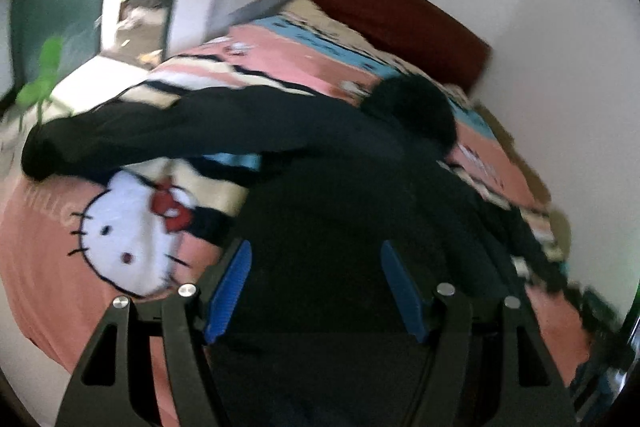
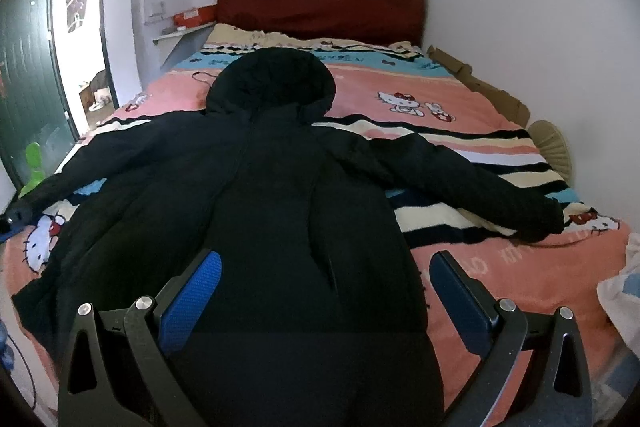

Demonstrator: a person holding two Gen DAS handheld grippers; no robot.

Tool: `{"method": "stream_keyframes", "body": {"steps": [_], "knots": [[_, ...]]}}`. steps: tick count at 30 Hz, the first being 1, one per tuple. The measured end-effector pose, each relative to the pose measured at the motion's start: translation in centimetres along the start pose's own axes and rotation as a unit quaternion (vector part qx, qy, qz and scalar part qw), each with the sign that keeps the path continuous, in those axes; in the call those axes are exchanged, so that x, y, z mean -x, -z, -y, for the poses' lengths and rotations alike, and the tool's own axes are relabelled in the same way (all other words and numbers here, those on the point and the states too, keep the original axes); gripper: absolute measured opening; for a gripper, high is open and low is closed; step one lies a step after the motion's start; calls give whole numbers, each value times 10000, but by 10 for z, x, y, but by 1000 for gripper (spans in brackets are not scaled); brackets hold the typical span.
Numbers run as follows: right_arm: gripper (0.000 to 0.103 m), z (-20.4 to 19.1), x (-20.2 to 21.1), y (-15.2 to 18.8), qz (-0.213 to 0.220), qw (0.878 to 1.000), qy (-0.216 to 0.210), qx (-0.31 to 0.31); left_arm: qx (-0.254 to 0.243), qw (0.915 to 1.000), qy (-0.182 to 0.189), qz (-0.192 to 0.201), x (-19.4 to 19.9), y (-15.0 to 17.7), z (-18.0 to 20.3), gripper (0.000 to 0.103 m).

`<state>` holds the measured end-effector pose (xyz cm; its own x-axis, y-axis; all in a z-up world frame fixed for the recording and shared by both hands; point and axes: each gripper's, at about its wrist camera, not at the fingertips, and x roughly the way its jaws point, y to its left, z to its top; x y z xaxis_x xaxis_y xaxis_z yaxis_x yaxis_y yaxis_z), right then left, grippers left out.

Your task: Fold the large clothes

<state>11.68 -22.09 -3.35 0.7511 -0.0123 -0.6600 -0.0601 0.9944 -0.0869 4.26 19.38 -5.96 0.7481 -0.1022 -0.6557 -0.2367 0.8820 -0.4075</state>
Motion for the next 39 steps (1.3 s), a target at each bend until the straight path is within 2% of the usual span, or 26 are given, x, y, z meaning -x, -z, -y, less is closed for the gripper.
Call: {"method": "stream_keyframes", "body": {"steps": [3,7,9,14,18,21,26,28,30,32,34,39], "knots": [[102,-3,-10,-6,-96,9999,31,-4,595,9981,-134,111,-8,-17,-54,66],[102,-11,-23,-14,-214,9997,79,24,1403,9895,-147,323,-14,-36,-126,66],[102,-16,-29,-18,-249,9996,125,41,1844,9820,-187,364,-19,-43,-162,66],[102,-28,-39,-27,-335,9993,140,54,2864,9570,112,440,-39,-50,-234,66],[102,-37,-38,-28,-341,9991,196,167,3362,9404,365,361,-60,-49,-256,66],[102,-39,-32,-30,-287,9990,291,185,3586,9312,533,381,-75,-48,-263,66],[102,-36,-14,-32,-118,9987,454,204,3926,9171,550,418,-96,-59,-272,66],[102,-35,-7,-29,-81,9985,492,237,3973,9159,437,380,-104,-63,-274,64],[102,-32,-2,-26,-76,9983,534,233,3947,9176,307,352,-108,-66,-272,57],[102,-29,1,-23,-93,9982,552,201,3905,9199,214,288,-113,-69,-272,37],[102,-25,5,-20,-108,9979,600,196,3917,9194,214,287,-115,-68,-272,28],[102,-17,14,-12,-67,9973,694,223,3678,9291,150,359,-112,-77,-262,17]]}}
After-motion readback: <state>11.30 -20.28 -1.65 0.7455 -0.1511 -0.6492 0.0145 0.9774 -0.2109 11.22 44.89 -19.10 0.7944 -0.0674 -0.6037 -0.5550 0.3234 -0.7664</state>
